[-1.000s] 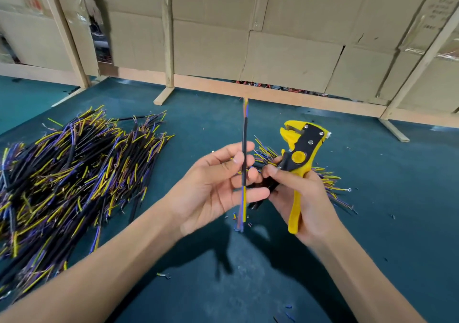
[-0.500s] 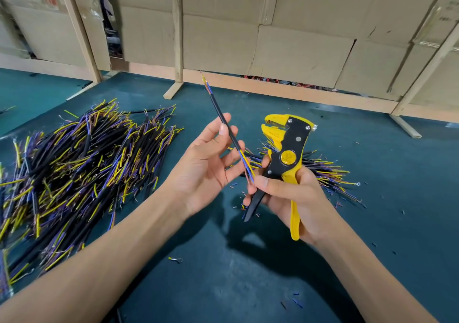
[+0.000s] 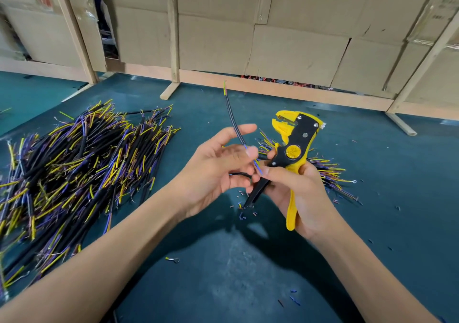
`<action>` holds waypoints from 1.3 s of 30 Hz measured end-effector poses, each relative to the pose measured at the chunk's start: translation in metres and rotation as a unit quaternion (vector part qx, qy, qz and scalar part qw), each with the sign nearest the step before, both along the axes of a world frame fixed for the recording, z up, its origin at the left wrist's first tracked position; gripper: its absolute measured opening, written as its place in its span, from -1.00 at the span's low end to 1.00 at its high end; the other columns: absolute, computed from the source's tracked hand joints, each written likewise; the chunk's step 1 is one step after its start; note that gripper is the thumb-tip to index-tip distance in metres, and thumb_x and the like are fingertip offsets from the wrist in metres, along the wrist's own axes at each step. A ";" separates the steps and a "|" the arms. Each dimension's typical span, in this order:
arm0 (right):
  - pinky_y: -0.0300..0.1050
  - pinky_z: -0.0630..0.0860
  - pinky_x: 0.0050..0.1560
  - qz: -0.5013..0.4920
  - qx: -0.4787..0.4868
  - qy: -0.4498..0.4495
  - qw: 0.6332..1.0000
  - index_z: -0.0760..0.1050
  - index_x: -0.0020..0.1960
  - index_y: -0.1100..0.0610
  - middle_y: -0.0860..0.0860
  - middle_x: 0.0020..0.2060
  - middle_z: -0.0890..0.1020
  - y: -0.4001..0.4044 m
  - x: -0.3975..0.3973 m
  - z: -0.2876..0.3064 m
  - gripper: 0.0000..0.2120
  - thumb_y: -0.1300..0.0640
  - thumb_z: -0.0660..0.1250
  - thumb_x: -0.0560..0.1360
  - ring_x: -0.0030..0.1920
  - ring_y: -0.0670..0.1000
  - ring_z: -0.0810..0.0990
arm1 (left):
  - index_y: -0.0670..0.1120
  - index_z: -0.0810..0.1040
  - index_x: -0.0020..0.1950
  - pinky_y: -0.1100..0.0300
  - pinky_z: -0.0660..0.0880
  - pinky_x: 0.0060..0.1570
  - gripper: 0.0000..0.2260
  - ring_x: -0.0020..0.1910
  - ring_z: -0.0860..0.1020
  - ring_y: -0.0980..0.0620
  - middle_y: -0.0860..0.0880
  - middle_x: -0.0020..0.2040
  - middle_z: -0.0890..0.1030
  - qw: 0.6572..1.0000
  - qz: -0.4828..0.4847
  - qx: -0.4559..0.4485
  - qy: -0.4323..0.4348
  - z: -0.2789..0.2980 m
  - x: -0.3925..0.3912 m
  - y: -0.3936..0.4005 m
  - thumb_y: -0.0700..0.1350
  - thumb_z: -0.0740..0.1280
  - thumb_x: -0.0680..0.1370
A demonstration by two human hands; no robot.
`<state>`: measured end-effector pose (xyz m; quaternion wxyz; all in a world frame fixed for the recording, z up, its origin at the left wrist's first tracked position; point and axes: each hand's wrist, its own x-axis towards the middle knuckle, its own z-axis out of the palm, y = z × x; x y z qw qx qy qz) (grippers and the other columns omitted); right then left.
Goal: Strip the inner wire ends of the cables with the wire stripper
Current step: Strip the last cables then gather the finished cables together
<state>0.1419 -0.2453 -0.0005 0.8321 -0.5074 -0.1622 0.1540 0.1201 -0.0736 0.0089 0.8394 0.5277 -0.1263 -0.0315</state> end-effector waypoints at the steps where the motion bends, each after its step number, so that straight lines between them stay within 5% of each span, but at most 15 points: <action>1: 0.11 0.61 -0.14 -0.007 0.001 0.001 1.000 0.47 0.02 0.21 0.28 -0.17 0.61 0.000 0.001 0.000 -0.75 0.40 0.40 0.40 -0.19 0.22 0.61 | -0.11 0.52 0.37 0.06 0.56 -0.27 -0.58 -0.28 0.59 -0.10 -0.19 -0.17 0.58 1.000 -0.002 0.007 -0.002 0.000 -0.001 -0.002 -0.23 0.42 0.51; 7: 0.12 0.63 -0.08 -0.039 0.007 0.004 0.999 0.48 0.04 0.21 0.23 -0.18 0.61 -0.002 0.004 -0.001 -0.74 0.38 0.41 0.39 -0.12 0.23 0.63 | -0.15 0.54 0.35 0.05 0.62 -0.18 -0.55 -0.24 0.64 -0.11 -0.23 -0.12 0.61 1.000 0.007 0.008 0.026 0.001 0.000 0.000 -0.30 0.41 0.46; 17: 0.03 0.60 -0.24 -0.090 0.018 0.006 0.996 0.51 -0.06 0.17 0.14 -0.30 0.58 -0.006 0.008 0.001 -0.79 0.37 0.42 0.38 -0.28 0.15 0.60 | -0.19 0.59 0.29 0.03 0.62 -0.07 -0.66 -0.13 0.67 -0.10 -0.18 -0.09 0.67 0.994 -0.081 0.051 0.046 0.002 -0.004 0.008 -0.30 0.41 0.51; 27: 0.15 0.58 -0.20 0.060 -0.002 -0.002 0.998 0.55 -0.07 0.16 0.16 -0.27 0.52 0.004 -0.006 -0.008 -0.87 0.18 0.46 0.43 -0.25 0.18 0.54 | -0.05 0.59 0.26 0.24 0.43 -0.39 -0.64 -0.31 0.56 0.06 -0.07 -0.19 0.63 0.995 0.097 -0.036 0.009 0.007 0.001 0.016 -0.22 0.42 0.47; 34: 0.08 0.62 -0.16 -0.118 -0.025 -0.085 0.989 0.66 -0.17 0.04 0.10 -0.20 0.65 0.009 -0.011 -0.007 -0.92 0.21 0.50 0.44 -0.17 0.12 0.64 | -0.01 0.70 0.00 0.21 0.55 -0.32 -0.81 -0.28 0.62 0.04 -0.10 -0.19 0.68 0.992 0.121 0.034 -0.006 0.001 0.000 0.008 -0.14 0.50 0.40; 39: 0.07 0.63 -0.16 -0.119 -0.067 -0.118 0.984 0.58 -0.10 0.14 0.14 -0.24 0.65 0.001 -0.005 -0.003 -0.88 0.28 0.48 0.41 -0.21 0.12 0.62 | -0.16 0.62 0.06 0.17 0.60 -0.25 -0.75 -0.26 0.66 -0.02 -0.14 -0.25 0.65 0.991 0.133 0.027 -0.001 -0.001 0.000 0.002 -0.19 0.48 0.40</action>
